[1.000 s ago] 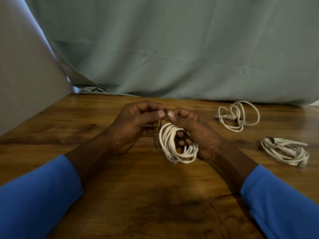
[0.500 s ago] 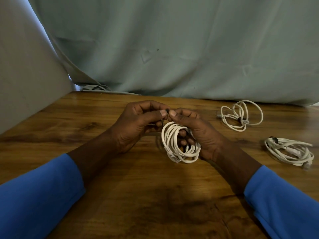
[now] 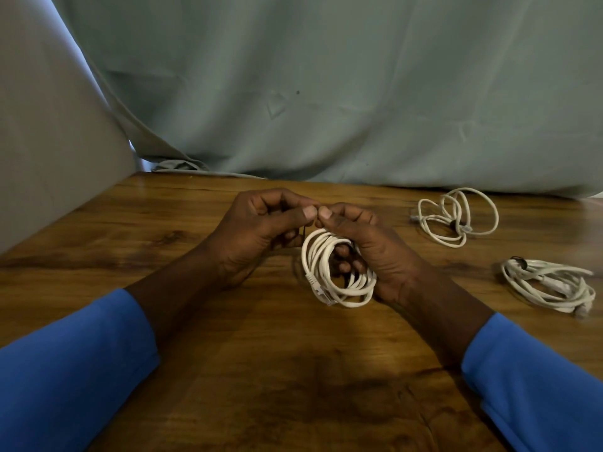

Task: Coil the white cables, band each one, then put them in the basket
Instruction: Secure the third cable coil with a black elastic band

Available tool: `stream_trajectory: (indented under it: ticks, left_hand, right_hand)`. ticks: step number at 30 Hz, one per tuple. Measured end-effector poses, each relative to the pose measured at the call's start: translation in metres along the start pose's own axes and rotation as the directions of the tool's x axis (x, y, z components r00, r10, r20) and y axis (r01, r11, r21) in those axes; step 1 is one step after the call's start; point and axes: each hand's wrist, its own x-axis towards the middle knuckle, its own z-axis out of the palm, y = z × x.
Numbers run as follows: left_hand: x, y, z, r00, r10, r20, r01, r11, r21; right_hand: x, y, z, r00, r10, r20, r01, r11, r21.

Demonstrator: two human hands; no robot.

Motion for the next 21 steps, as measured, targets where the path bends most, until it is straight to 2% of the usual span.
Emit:
stream_trajectory:
  ticks: [10, 21]
  left_hand:
    - [-0.0021, 0.0034, 0.0008, 0.984, -0.159, 0.074, 0.170, 0.969, -0.178]
    - [-0.0035, 0.0083, 0.0014, 0.991, -0.119, 0.065, 0.126, 0.986, -0.107]
  right_hand:
    - [0.0031, 0.0012, -0.0033, 0.999, -0.007, 0.049, 0.007, 1.000, -0.001]
    - [-0.0001, -0.0007, -0.0033, 0.999, 0.002, 0.052, -0.001, 1.000, -0.015]
